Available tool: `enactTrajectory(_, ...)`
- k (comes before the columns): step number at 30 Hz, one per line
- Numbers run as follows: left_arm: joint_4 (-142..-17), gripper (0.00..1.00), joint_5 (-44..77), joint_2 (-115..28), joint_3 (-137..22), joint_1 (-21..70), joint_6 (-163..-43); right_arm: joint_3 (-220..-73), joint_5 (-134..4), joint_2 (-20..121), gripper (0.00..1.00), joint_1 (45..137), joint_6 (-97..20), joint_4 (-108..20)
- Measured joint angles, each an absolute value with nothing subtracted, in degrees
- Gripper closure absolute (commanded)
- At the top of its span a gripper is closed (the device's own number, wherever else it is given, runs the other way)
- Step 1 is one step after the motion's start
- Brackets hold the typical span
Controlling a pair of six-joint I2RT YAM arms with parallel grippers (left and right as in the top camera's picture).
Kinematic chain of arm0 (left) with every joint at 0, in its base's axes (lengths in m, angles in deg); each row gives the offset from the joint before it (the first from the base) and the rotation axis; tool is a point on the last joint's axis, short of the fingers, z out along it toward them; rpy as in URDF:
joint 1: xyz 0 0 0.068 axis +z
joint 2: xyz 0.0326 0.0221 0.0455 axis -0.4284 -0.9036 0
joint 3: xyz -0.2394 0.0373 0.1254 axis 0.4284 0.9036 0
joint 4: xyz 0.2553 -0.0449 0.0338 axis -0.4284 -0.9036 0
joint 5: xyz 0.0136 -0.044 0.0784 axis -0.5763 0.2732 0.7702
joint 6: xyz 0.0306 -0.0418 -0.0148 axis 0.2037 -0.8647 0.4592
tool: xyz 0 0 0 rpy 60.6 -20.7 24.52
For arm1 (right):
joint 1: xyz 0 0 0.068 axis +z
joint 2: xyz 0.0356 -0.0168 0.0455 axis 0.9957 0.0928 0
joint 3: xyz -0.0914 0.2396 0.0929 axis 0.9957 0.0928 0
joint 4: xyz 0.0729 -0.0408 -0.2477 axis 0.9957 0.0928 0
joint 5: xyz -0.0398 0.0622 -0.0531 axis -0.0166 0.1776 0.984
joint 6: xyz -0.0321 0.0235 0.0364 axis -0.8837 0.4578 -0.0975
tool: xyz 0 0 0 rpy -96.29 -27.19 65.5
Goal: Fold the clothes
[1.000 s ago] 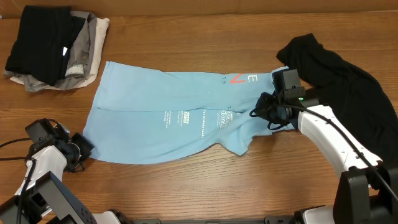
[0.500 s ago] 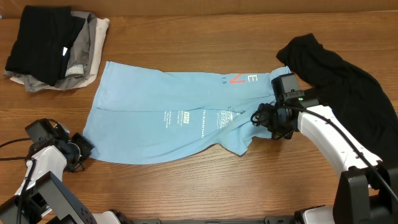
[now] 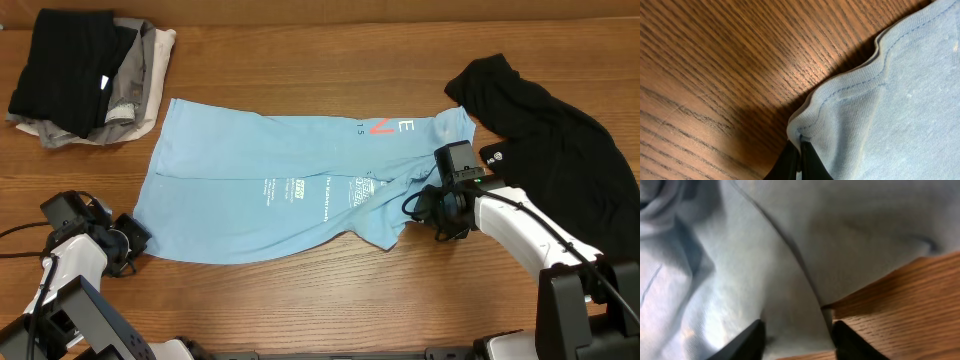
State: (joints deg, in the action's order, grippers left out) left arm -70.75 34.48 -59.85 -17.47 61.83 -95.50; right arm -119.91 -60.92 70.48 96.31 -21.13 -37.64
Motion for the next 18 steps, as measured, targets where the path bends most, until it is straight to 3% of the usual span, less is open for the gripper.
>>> enactTrajectory(2, -70.73, 0.96, 34.48, -59.85, -17.47, 61.83, -95.50, -119.86, -60.90, 70.48, 0.80, 96.34, -20.85, -37.77)
enactTrajectory(3, -70.73, 0.96, 34.48, -59.85, -17.47, 61.83, -95.50, -119.84, -60.92, 70.48, 0.92, 96.34, -20.72, -37.77)
enactTrajectory(4, -70.73, 0.96, 34.48, -59.85, -17.47, 61.83, -95.50, -119.80, -60.90, 70.48, 0.96, 96.34, -20.76, -37.88)
enactTrajectory(8, -71.95, 0.96, 33.67, -59.85, -17.50, 61.83, -95.50, -120.21, -60.99, 70.48, 0.96, 95.90, -19.51, -32.53)
enactTrajectory(12, -79.93, 0.96, 31.59, -59.96, -20.40, 61.83, -95.55, -123.56, -60.92, 68.68, 0.96, 93.14, -19.12, -17.18)
enactTrajectory(18, -93.15, 0.96, 30.15, -60.06, -32.23, 61.83, -95.20, -131.36, -60.96, 56.31, 0.96, 88.51, -19.58, -1.95)
